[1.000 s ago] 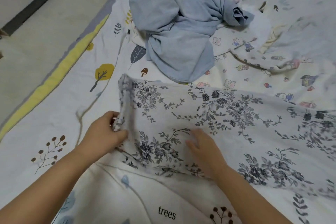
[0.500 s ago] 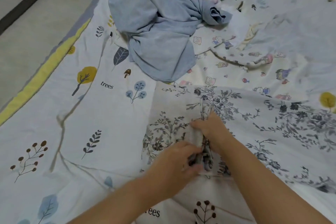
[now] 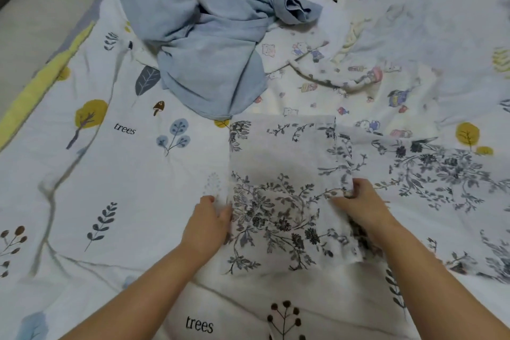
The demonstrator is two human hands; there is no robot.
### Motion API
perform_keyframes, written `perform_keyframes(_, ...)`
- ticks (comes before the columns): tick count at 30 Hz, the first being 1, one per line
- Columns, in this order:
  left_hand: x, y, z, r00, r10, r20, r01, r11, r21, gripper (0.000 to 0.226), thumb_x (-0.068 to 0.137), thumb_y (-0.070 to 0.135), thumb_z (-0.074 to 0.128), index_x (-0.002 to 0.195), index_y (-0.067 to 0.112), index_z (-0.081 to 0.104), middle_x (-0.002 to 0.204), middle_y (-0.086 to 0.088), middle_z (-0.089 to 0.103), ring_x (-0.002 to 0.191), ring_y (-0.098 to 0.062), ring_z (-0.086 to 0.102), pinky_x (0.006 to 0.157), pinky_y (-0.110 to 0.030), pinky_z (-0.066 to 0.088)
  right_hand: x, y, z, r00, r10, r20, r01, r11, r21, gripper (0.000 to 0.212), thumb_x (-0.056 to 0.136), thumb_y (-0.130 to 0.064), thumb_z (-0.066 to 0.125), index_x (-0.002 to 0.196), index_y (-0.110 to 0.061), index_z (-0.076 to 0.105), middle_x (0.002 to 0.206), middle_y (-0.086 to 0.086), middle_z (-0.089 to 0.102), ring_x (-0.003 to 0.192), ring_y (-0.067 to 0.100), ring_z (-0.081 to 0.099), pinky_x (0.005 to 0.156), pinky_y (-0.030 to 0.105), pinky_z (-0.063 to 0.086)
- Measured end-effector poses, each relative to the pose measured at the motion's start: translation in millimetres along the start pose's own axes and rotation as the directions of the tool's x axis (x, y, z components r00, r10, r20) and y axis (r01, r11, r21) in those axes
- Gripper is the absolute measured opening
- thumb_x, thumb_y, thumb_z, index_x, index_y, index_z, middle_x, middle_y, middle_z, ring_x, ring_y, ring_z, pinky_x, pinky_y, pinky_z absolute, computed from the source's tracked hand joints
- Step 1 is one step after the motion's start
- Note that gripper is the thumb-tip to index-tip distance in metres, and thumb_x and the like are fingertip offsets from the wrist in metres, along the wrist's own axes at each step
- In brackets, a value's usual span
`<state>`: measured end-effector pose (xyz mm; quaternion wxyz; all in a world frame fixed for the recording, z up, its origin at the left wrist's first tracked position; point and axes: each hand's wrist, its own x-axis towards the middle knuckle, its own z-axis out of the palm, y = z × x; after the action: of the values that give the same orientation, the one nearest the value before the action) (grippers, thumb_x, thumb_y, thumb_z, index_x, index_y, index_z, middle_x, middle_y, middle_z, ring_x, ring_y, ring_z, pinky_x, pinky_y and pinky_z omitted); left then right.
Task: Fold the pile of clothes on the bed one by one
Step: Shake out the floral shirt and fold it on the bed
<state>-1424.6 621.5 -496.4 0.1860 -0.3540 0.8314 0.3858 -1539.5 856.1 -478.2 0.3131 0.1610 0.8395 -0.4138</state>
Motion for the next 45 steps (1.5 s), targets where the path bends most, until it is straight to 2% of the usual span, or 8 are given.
perform_keyframes(6,-8.0,3.1,22.9,0.984,-0.042,0.171,0.096,0.941,-0.323,0.061,0.086,0.044,0.058,0.132,0.013,0.033,0.109,-0.001,0.059,0.093,-0.016,0.061,0.081,-0.030,0.051,-0.2,8.1,-18.0,0.934,-0.199,-0.298,0.173,0.979,-0.110,0.043,0.087,-0.007,0.059,0.126,-0.018,0.044,0.090,-0.001,0.057,0.064,0.008,0.050,0.045,0.017,0.038)
perform_keyframes(13,-7.3,-7.9,29.5,0.973,-0.049,0.224,0.097,0.974,-0.206,0.068,0.075,0.037,0.075,0.127,0.012,0.040,0.118,-0.004,0.060,0.104,-0.021,0.060,0.094,-0.038,0.049,-19.5,11.2,6.0,0.881,-0.356,-0.312,0.103,0.788,-0.607,0.053,0.085,-0.012,0.055,0.136,-0.011,0.038,0.122,0.021,0.046,0.112,0.035,0.042,0.095,0.047,0.037)
perform_keyframes(20,49.6,5.2,-8.3,0.998,-0.059,0.019,0.062,0.955,-0.290,0.036,0.098,0.030,0.042,0.077,0.008,0.061,0.085,-0.020,0.067,0.075,-0.026,0.058,0.089,-0.048,0.050,-55.0,11.1,74.0,0.585,-0.785,0.203,0.687,0.348,-0.638,0.045,0.067,-0.025,0.079,0.107,-0.010,0.067,0.112,0.017,0.063,0.103,0.033,0.062,0.086,0.044,0.053)
perform_keyframes(24,83.3,33.1,-11.4,0.999,0.054,-0.001,-0.052,0.954,-0.294,0.029,0.095,0.030,0.048,0.076,0.012,0.061,0.090,-0.022,0.068,0.076,-0.025,0.059,0.089,-0.047,0.050,-61.5,25.6,111.5,0.457,-0.675,0.580,0.815,0.056,-0.577,0.067,0.073,-0.064,0.052,0.126,-0.023,0.052,0.141,0.011,0.047,0.132,0.030,0.042,0.103,0.053,0.037)
perform_keyframes(27,103.8,51.7,-5.8,0.998,0.058,-0.001,-0.056,0.964,-0.259,0.032,0.092,0.038,0.053,0.083,0.010,0.061,0.081,-0.014,0.063,0.071,-0.024,0.057,0.082,-0.038,0.050,-53.4,25.2,118.3,0.476,-0.588,0.654,0.764,-0.093,-0.639,0.060,0.076,-0.044,0.049,0.133,-0.026,0.048,0.147,0.007,0.041,0.137,0.028,0.034,0.105,0.055,0.034)
perform_keyframes(36,131.8,65.1,-9.8,0.946,0.024,-0.323,-0.145,0.923,-0.357,0.042,0.090,0.021,0.056,0.052,0.017,0.039,0.053,-0.002,0.041,0.058,-0.019,0.040,0.062,-0.030,0.036,-55.5,49.0,144.4,0.249,-0.896,0.368,0.876,0.046,-0.481,0.034,0.098,-0.017,0.035,0.100,-0.021,0.069,0.114,-0.001,0.069,0.114,0.028,0.059,0.095,0.044,0.048)
perform_keyframes(41,127.3,49.9,1.0,0.989,-0.026,-0.148,-0.005,0.979,-0.204,0.039,0.095,0.032,0.047,0.062,0.012,0.041,0.058,-0.006,0.044,0.066,-0.026,0.046,0.064,-0.030,0.035,-66.8,38.3,123.2,0.445,-0.822,0.355,0.838,0.243,-0.488,0.032,0.091,-0.031,0.040,0.085,-0.033,0.072,0.115,-0.005,0.068,0.112,0.016,0.062,0.087,0.033,0.054)
perform_keyframes(45,114.3,47.2,5.1,0.988,0.034,-0.148,-0.043,0.997,-0.059,0.038,0.093,0.039,0.050,0.109,0.005,0.048,0.077,-0.003,0.052,0.079,-0.028,0.052,0.070,-0.032,0.039,-25.1,11.5,55.2,0.693,-0.691,-0.206,0.586,0.706,-0.398,0.030,0.089,-0.020,0.045,0.116,-0.016,0.058,0.122,0.004,0.056,0.115,0.021,0.050,0.096,0.035,0.043)
